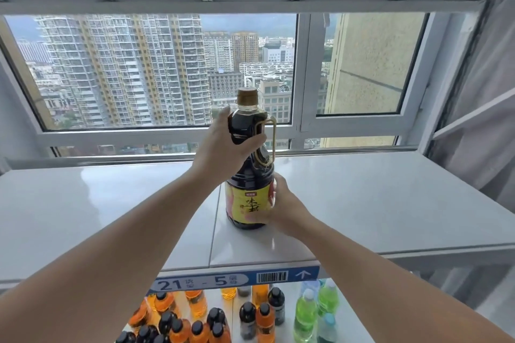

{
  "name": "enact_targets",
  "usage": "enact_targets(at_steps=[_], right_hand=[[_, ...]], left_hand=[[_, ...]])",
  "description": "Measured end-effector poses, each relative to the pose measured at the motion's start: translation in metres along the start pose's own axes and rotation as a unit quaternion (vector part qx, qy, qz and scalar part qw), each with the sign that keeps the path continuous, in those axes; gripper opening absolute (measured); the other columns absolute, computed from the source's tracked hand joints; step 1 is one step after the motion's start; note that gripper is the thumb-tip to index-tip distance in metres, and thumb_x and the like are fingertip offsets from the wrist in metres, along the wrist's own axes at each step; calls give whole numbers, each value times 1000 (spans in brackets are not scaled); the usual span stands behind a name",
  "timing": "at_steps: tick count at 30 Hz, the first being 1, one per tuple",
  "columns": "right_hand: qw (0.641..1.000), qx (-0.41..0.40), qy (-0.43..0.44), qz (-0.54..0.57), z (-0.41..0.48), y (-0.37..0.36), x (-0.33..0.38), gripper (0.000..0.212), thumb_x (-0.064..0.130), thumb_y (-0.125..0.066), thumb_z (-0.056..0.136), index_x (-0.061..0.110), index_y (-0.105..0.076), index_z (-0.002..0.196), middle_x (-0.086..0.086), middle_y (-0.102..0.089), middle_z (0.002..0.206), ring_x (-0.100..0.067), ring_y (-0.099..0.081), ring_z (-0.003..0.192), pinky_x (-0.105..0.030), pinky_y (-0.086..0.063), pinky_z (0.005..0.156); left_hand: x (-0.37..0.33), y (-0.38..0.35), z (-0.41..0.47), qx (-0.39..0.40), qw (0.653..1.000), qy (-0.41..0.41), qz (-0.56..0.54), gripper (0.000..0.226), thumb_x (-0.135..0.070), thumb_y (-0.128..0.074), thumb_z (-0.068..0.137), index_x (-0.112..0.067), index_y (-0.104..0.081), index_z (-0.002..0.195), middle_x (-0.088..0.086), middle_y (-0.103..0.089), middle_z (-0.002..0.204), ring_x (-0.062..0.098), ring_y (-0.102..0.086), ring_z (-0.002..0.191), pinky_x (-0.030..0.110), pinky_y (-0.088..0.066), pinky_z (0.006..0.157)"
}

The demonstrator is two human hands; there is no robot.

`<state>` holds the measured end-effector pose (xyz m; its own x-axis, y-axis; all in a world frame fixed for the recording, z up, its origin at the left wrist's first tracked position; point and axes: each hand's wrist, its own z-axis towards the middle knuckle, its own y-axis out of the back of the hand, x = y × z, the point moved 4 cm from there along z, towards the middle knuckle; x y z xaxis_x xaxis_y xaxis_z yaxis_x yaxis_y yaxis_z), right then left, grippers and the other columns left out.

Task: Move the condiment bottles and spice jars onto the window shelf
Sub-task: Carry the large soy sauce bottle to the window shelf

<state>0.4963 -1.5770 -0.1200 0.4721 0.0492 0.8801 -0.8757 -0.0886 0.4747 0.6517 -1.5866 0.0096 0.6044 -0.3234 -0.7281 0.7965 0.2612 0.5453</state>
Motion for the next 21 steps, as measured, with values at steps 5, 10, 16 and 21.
enact_targets(at_steps=[5,10,16,21], right_hand=[[984,-61,-11,-170,-21,19,-17,107,54,-85,70,26,-25,154,1,-50,150,-22,-48,137,-46,-41,111],[947,-155,4,-281,-47,39,-42,74,62,-72,79,27,-46,139,7,-59,129,-18,-54,121,-42,-41,101],[925,-262,0,-277,-102,85,-74,37,51,-66,88,25,-62,115,9,-61,106,-17,-58,105,-35,-43,88],[911,-332,-66,-234,-171,123,-102,35,46,-69,88,20,-65,111,4,-62,107,-17,-56,105,-35,-49,93]], left_hand=[[-8,6,-32,-171,982,-75,12,69,-46,-75,85,-18,-44,140,0,-42,120,15,-49,107,39,-49,99],[-53,-19,-61,-96,965,-244,-1,27,-39,-66,88,-21,-63,107,-7,-51,102,18,-57,90,43,-54,83],[-68,-85,-86,108,955,-270,60,16,-42,-62,92,-34,-64,105,-19,-58,95,3,-60,84,29,-54,74],[-82,-138,-108,215,941,-256,49,11,-39,-62,94,-37,-63,105,-20,-60,95,1,-62,88,34,-56,81]])
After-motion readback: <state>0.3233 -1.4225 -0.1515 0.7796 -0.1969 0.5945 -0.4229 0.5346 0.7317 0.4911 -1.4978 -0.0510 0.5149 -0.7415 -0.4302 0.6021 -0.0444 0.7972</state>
